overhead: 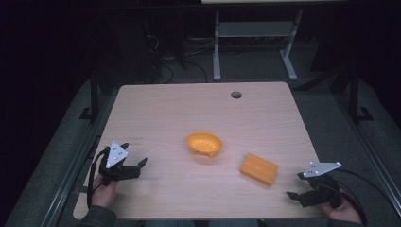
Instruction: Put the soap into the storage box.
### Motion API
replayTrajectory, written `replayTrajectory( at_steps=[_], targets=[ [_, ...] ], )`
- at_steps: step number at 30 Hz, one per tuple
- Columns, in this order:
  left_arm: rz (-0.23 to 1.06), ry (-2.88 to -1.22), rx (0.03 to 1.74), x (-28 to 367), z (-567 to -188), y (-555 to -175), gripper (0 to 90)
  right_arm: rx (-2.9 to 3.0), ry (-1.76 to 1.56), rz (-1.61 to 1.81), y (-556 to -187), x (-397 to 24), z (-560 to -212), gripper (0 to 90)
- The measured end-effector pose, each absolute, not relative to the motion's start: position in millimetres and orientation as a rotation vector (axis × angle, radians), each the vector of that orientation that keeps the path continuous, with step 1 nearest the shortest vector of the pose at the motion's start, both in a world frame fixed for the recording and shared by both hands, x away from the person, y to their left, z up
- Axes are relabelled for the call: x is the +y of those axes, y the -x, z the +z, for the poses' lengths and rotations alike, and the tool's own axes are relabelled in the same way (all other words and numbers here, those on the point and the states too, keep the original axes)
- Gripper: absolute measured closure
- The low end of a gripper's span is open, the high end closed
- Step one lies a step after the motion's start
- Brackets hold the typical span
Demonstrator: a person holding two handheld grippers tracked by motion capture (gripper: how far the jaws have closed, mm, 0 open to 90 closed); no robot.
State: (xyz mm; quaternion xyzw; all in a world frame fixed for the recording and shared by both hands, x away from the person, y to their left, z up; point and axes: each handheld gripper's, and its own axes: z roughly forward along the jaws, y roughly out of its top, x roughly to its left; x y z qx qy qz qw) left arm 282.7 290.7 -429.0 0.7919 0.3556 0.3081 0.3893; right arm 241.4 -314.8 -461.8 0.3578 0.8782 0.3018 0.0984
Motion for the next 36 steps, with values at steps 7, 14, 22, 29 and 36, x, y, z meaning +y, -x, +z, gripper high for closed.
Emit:
replayTrajectory(
  at_steps=[7,14,22,29,36],
  targets=[
    [0.783,-2.014,0.901,290,-429,-283,14.1,2.612,-1.038,0.874,-242,-309,-460,15.5],
    [0.782,-2.019,0.904,290,-429,-283,14.1,2.627,-0.995,0.851,-245,-302,-452,15.5],
    [0.783,-2.016,0.906,291,-429,-284,14.1,2.645,-0.949,0.84,-253,-291,-443,15.5],
    [0.78,-2.016,0.906,290,-429,-283,14.1,2.659,-0.928,0.828,-256,-285,-438,15.5],
    [0.781,-2.006,0.911,291,-429,-283,14.1,2.676,-0.881,0.808,-264,-276,-426,15.5]
  ],
)
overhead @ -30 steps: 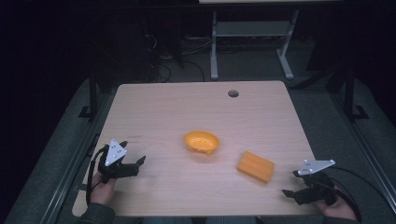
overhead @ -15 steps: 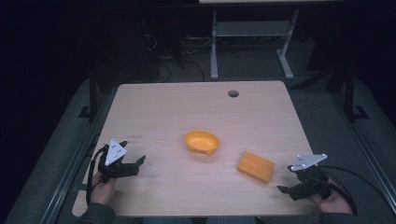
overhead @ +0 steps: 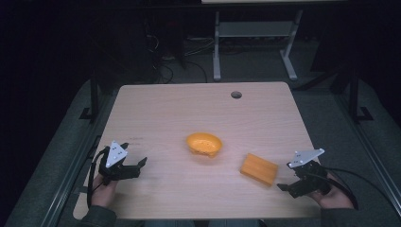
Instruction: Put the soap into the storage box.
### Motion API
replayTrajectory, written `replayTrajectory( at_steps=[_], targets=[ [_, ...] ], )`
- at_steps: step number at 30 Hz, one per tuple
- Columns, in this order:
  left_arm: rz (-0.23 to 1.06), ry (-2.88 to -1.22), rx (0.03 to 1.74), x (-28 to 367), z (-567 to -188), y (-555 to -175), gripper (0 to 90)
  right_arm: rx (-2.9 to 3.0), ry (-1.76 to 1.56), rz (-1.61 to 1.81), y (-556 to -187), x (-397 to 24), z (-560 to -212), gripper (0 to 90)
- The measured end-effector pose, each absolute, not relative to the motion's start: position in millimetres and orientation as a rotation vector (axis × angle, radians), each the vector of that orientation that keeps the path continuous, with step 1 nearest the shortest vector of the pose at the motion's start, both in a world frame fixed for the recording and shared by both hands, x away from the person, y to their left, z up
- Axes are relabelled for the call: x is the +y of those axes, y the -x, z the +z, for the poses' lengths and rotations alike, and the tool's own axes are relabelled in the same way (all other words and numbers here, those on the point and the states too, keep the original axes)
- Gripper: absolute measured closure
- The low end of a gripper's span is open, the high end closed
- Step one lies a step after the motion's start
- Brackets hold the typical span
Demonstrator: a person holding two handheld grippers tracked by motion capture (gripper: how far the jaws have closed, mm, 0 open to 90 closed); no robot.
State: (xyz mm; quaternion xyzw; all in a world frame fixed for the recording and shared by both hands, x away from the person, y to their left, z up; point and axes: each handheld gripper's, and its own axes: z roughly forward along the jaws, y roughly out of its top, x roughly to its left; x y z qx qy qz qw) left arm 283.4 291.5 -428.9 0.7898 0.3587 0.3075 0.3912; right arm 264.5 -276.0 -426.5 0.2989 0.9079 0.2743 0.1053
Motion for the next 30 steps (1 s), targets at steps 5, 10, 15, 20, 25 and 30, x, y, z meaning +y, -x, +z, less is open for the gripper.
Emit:
replayTrajectory(
  at_steps=[5,10,15,20,25,30],
  targets=[
    [0.782,-2.009,0.904,291,-429,-283,14.1,2.691,-0.84,0.796,-273,-265,-420,15.6],
    [0.781,-2.006,0.905,292,-429,-284,14.1,2.724,-0.805,0.767,-283,-253,-418,15.6],
    [0.779,-2.006,0.908,292,-428,-284,14.1,2.745,-0.78,0.753,-292,-242,-415,15.5],
    [0.78,-2.002,0.907,293,-428,-284,14.1,2.773,-0.744,0.716,-300,-231,-418,15.4],
    [0.779,-2.008,0.905,292,-428,-284,14.1,2.791,-0.737,0.702,-305,-225,-421,15.4],
    [0.779,-2.003,0.908,293,-428,-284,14.1,2.808,-0.735,0.683,-310,-216,-425,14.3]
  ],
)
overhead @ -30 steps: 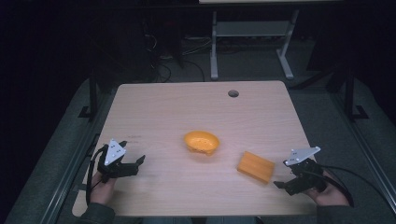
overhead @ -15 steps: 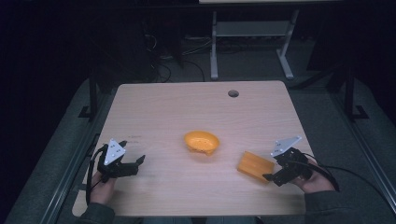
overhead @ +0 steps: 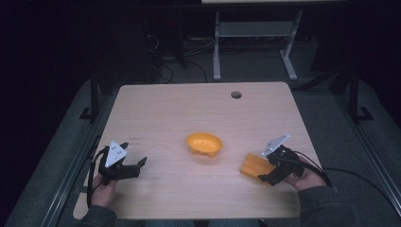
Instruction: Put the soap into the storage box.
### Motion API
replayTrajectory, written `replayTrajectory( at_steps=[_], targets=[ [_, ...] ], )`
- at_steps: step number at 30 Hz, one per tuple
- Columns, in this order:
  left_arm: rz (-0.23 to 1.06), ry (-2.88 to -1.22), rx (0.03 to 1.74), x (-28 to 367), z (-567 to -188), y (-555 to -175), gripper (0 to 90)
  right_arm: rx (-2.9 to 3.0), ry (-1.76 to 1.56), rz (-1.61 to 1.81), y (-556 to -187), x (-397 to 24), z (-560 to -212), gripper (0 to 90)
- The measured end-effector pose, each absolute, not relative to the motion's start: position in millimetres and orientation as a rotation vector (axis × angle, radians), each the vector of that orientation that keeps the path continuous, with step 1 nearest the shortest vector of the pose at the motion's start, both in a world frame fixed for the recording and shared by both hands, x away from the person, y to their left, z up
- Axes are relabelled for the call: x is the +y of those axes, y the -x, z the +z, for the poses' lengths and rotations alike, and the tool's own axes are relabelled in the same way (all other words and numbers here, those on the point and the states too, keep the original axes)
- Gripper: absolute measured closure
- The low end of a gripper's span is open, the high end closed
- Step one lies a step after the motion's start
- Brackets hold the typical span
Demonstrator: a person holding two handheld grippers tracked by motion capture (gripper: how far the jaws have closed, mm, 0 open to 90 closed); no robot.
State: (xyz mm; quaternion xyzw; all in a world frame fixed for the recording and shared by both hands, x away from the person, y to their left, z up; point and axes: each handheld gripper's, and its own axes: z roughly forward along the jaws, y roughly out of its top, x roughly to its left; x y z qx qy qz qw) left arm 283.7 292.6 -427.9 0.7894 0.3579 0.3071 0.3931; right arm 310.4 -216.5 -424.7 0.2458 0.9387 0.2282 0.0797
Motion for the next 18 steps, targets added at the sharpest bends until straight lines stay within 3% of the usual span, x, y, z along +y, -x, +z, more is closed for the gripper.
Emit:
replayTrajectory(
  at_steps=[18],
  targets=[
    [0.781,-2.007,0.904,293,-428,-284,14.1,2.866,-0.739,0.605,-321,-201,-441,14.4]
  ],
)
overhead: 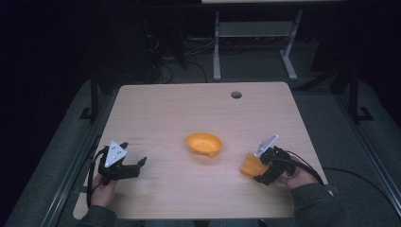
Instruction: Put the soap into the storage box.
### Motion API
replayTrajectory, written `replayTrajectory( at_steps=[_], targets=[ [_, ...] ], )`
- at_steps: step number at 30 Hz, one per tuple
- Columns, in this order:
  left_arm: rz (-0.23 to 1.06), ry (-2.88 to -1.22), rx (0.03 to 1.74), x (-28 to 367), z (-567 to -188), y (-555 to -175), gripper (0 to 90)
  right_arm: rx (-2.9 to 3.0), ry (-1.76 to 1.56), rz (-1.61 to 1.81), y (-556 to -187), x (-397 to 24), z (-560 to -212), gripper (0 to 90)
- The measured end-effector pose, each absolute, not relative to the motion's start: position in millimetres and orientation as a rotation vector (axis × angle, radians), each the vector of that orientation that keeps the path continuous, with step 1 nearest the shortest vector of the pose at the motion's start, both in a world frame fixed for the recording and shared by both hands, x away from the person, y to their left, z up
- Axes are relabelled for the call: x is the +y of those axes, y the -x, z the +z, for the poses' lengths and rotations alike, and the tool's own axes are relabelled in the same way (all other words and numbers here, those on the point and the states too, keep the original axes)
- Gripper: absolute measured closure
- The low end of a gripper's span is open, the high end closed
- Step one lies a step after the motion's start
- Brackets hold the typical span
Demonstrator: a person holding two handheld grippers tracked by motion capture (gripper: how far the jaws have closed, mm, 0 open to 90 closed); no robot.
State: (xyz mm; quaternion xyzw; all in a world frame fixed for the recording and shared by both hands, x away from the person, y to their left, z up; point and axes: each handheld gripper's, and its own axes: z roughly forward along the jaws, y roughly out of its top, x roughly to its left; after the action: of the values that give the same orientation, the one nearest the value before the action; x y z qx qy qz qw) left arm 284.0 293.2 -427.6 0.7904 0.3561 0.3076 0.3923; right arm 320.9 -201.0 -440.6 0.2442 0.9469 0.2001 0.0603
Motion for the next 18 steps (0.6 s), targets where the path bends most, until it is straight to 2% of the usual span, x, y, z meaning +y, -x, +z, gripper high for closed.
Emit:
replayTrajectory(
  at_steps=[18],
  targets=[
    [0.777,-1.993,0.911,292.8,-427.6,-283.9,14.1,2.876,-0.729,0.55,-326.1,-191.4,-449.5,19.3]
  ],
)
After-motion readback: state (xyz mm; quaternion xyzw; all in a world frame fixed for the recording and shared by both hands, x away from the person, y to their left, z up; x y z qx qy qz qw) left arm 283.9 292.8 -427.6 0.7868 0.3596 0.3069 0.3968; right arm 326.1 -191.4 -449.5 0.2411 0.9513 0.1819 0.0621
